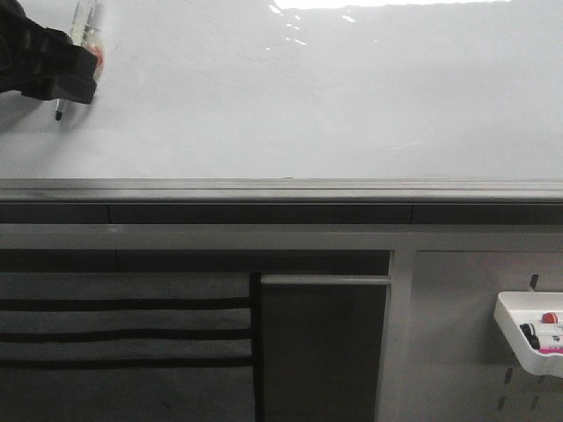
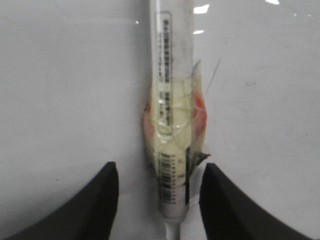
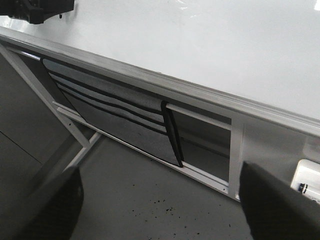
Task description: Write number 3 on whiteboard
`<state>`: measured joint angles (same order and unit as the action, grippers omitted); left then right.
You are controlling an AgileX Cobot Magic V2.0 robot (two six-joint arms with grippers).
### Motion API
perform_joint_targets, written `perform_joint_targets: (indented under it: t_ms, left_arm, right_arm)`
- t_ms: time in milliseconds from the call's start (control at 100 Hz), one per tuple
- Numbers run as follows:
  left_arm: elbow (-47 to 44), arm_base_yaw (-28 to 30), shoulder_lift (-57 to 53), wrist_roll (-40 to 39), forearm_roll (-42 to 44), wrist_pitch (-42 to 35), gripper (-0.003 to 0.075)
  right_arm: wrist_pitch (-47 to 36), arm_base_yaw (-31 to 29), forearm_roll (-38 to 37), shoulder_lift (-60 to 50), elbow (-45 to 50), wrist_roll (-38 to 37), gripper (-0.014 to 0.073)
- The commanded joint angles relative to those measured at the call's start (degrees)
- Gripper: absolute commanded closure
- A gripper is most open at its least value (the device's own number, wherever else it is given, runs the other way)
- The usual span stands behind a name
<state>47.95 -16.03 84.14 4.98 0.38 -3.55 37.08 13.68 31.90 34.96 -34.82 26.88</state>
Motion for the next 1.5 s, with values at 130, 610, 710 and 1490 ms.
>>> perform_joint_targets:
  t_ms: [130, 610, 710, 1490]
  left_arm:
    - [1.88, -0.38, -1.28, -0.24, -0.38, -4.76, 0.0611]
    - [3.25, -0.38, -9.69, -0.24, 1.27, 12.67, 0.0738]
    - [5.29, -0.65, -13.82, 2.56, 1.19, 25.35, 0.0738]
    - [8.36, -23.44, -26.52, 39.28, -25.99, 62.25, 0.0738]
  right_arm:
    - [-3.48, 0.06, 1.36, 0.47, -2.14, 0.61, 0.0022]
    - [7.35, 0.06, 3.56, 2.74, -8.89, 0.5, 0.0022]
    - [15.18, 0.06, 3.56, 7.06, -13.04, 0.5, 0.0022]
    - [27.23, 18.18, 9.11, 29.21, -31.05, 18.97, 0.0037]
